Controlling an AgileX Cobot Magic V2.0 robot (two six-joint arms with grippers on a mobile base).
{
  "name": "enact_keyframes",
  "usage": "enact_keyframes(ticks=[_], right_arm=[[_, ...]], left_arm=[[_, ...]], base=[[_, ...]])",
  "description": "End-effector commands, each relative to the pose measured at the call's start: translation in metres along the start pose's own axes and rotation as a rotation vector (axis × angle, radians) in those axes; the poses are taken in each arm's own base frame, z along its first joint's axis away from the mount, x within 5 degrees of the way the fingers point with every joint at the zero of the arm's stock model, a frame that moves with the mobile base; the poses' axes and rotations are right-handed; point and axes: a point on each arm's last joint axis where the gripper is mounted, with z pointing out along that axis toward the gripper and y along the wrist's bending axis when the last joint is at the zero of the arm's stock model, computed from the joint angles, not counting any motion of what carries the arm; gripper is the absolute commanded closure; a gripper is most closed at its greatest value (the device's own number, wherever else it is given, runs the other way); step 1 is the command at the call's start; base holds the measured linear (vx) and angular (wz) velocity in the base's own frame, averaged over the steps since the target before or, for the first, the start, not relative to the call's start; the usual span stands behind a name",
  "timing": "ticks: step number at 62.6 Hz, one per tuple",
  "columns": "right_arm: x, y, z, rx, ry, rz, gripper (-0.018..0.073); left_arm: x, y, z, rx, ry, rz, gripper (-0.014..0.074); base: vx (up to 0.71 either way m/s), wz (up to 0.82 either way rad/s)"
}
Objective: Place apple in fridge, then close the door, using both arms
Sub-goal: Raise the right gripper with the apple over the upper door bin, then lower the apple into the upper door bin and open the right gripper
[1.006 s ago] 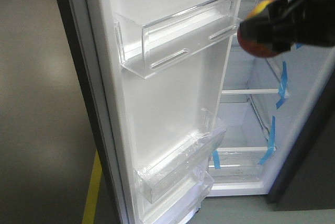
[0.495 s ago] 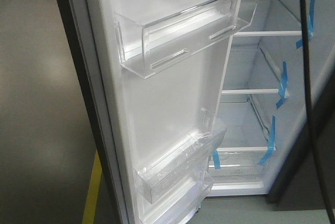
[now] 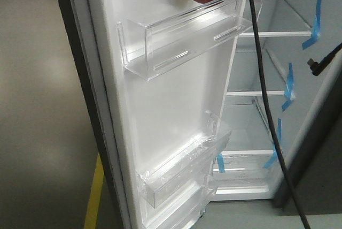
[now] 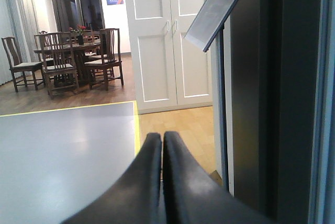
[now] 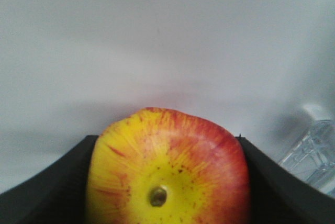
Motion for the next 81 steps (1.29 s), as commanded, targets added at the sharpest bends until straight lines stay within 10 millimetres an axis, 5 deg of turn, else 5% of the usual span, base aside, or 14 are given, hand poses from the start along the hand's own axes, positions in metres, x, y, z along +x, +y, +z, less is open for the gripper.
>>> enact_keyframes(ticks=[1, 26, 50, 61, 81], right_arm=[[-0.019, 0.001, -0.020, 0.015, -0.129, -0.014, 0.0114], [-0.016, 0.001, -0.016, 0.011, -0.106, -0.013, -0.0055], [-0.023, 0.011, -0.093, -0.004, -0.204, -0.014, -0.0002], [0.005, 0.021, -0.127, -0.018, -0.263, -0.018, -0.0002], [0.094, 0.041, -0.180, -0.052, -0.252, 0.013, -0.0002]], left_arm=[[-0.001, 0.000, -0.001, 0.007, -0.071, -0.015, 0.0603], [-0.001, 0.000, -0.001, 0.007, -0.071, -0.015, 0.0603], [-0.001, 0.000, -0.001, 0.007, -0.071, -0.015, 0.0603], [-0.001, 0.000, -0.001, 0.007, -0.071, -0.015, 0.0603], [-0.001, 0.000, -0.001, 0.007, -0.071, -0.015, 0.0603]], base=[[0.00, 0.00], [0.00, 0.00], [0.00, 0.00], [0.00, 0.00], [0.00, 0.00]])
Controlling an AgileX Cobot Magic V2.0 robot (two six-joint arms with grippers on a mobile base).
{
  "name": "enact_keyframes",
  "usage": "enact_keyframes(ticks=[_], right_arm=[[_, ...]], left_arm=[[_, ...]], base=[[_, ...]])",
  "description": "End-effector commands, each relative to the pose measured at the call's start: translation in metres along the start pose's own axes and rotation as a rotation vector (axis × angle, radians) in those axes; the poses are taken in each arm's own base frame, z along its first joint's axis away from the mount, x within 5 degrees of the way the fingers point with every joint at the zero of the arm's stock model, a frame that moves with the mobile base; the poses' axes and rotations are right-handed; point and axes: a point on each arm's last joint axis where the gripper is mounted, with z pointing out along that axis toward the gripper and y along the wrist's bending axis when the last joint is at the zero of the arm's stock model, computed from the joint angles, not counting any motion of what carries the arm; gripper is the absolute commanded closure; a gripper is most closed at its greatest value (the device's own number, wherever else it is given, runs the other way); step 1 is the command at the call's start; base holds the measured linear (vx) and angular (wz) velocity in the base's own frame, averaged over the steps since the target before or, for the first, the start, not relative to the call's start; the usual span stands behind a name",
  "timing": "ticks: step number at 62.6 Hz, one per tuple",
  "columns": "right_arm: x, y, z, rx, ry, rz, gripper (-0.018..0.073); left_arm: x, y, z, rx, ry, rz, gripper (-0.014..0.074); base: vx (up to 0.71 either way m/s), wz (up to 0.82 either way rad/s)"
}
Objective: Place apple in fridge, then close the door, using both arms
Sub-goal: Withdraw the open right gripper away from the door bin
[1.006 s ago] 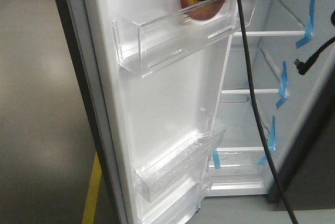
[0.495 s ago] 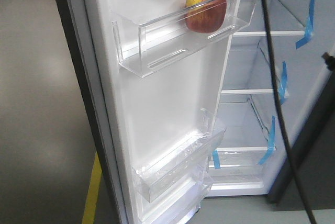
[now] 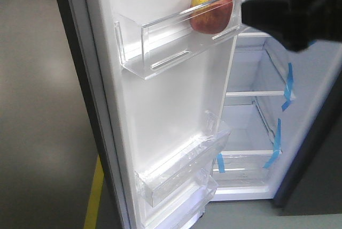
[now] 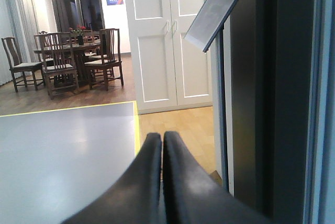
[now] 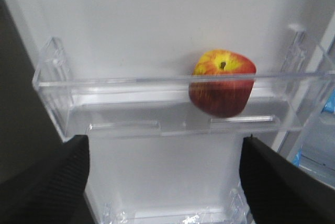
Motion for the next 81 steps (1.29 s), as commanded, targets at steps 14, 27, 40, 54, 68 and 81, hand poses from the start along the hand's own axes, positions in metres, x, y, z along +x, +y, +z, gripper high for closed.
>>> enact_keyframes(ticks=[14, 27, 40, 54, 68, 81], right_arm=[[0.068, 0.022, -0.061, -0.026, -0.086, 0.037, -0.0002], [0.122, 0.036, -0.089, -0.059, -0.067, 0.045, -0.0002], [0.165, 0.047, -0.105, -0.102, -0.022, 0.048, -0.0002], [0.198, 0.053, -0.109, -0.129, 0.047, 0.075, -0.0002], [0.214, 0.054, -0.104, -0.140, 0.092, 0.081, -0.0002], [0.214, 0.054, -0.104, -0.139, 0.092, 0.081, -0.0002]], left_arm=[[-0.001, 0.000, -0.001, 0.007, -0.071, -0.015, 0.0603], [-0.001, 0.000, -0.001, 0.007, -0.071, -0.015, 0.0603], [-0.001, 0.000, -0.001, 0.007, -0.071, -0.015, 0.0603], [-0.001, 0.000, -0.001, 0.007, -0.071, -0.015, 0.0603], [-0.001, 0.000, -0.001, 0.007, -0.071, -0.015, 0.0603], [-0.001, 0.000, -0.001, 0.007, -0.071, -0.015, 0.0603]], base=[[0.00, 0.00], [0.00, 0.00], [0.00, 0.00], [0.00, 0.00], [0.00, 0.00], [0.00, 0.00]])
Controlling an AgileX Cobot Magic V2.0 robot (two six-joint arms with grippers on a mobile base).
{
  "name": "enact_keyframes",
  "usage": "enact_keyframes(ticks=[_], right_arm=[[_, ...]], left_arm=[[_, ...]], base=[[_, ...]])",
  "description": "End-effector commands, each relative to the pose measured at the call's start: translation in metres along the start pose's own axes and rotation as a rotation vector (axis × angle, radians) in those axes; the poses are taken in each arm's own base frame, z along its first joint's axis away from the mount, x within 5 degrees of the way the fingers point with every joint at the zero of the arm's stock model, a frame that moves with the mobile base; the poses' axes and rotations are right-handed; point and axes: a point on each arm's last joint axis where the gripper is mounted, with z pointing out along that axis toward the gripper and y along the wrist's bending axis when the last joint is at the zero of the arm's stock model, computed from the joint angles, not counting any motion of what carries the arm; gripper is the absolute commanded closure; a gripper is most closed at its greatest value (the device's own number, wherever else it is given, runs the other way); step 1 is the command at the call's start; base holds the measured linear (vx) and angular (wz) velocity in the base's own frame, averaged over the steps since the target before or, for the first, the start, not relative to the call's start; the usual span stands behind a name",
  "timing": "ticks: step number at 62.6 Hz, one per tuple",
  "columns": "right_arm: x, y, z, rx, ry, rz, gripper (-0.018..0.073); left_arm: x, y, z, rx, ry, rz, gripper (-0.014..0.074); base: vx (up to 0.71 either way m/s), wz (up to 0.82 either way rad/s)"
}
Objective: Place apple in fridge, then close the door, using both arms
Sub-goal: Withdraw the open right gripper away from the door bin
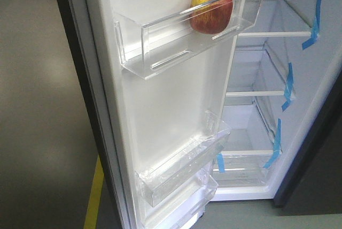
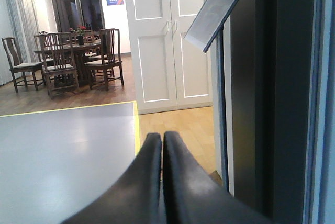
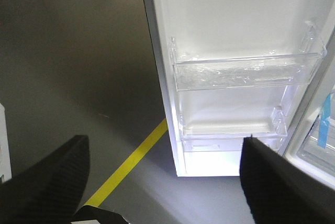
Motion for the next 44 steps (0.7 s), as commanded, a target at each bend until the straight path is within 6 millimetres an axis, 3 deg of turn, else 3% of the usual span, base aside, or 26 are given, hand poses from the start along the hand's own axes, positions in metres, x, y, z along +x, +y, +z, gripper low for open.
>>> enact_keyframes(ticks=[1, 15, 24, 32, 44], right_arm=[[-0.011, 0.001, -0.003, -0.002, -0.070, 0.009, -0.0002], [-0.011, 0.001, -0.003, -0.002, -0.070, 0.009, -0.0002], [-0.011, 0.001, -0.003, -0.002, -0.070, 0.009, -0.0002], [-0.011, 0.001, -0.003, -0.002, -0.070, 0.009, -0.0002], [-0.011, 0.001, -0.003, -0.002, -0.070, 0.009, -0.0002]], left_arm=[[-0.001, 0.000, -0.001, 0.007, -0.072, -0.015, 0.0603], [-0.001, 0.000, -0.001, 0.007, -0.073, -0.027, 0.0603], [-0.009, 0.001, -0.002, 0.007, -0.154, -0.168, 0.0603], [-0.038, 0.002, -0.005, 0.011, -0.232, -0.182, 0.0603], [-0.095, 0.002, 0.002, 0.015, -0.128, -0.149, 0.0603]], base=[[0.00, 0.00], [0.00, 0.00], [0.00, 0.00], [0.00, 0.00], [0.00, 0.00]])
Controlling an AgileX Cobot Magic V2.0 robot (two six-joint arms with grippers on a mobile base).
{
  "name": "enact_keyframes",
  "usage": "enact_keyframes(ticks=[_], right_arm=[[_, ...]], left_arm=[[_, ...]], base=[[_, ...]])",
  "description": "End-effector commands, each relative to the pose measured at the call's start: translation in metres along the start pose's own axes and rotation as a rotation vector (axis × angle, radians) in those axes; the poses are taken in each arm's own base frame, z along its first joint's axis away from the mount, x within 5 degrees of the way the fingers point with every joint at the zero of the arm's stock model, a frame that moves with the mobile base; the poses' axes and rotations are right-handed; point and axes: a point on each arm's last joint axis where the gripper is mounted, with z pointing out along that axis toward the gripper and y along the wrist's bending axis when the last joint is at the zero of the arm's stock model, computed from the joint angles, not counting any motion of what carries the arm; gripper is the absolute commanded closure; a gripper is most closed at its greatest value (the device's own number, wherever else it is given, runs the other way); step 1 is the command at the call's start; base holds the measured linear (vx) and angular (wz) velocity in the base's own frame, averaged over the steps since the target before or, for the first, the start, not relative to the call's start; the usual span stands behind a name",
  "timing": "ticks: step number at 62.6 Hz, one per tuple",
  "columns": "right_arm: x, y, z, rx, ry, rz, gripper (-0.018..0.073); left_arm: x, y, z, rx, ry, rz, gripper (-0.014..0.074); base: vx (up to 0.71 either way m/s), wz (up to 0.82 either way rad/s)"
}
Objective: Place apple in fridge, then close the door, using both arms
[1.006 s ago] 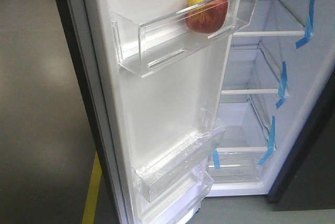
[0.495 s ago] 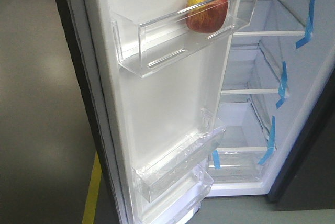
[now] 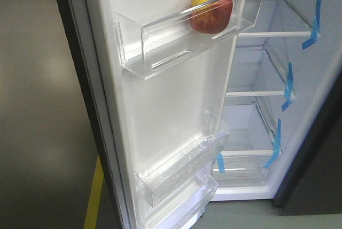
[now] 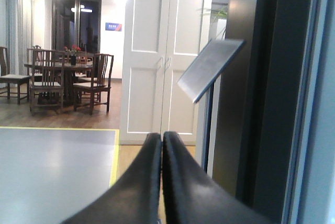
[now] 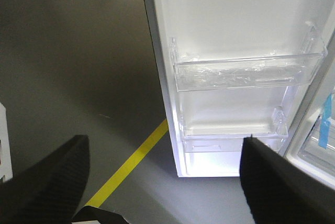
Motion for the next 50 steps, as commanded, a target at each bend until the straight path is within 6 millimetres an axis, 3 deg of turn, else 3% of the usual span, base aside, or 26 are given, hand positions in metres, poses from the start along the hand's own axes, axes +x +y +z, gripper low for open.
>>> enact_keyframes(ticks=[1, 12, 27, 37, 50], right_arm=[[-0.011, 0.000, -0.003, 0.000, -0.067, 0.008, -0.0002], [-0.011, 0.000, -0.003, 0.000, -0.067, 0.008, -0.0002], [-0.011, 0.000, -0.003, 0.000, -0.067, 0.008, -0.0002], [-0.011, 0.000, -0.003, 0.000, -0.067, 0.008, -0.0002], [-0.011, 0.000, -0.003, 0.000, -0.067, 0.008, -0.0002]], left_arm=[[-0.039, -0.005, 0.010, 0.008, 0.001, 0.006, 0.0603], [-0.085, -0.012, 0.040, -0.005, 0.174, 0.037, 0.0603], [-0.107, -0.010, 0.095, -0.071, 0.519, 0.144, 0.0603], [-0.094, -0.007, 0.139, -0.090, 0.677, 0.166, 0.0603], [-0.059, -0.003, 0.194, -0.101, 0.861, 0.169, 0.0603]], base=[[0.00, 0.00], [0.00, 0.00], [0.00, 0.00], [0.00, 0.00], [0.00, 0.00]])
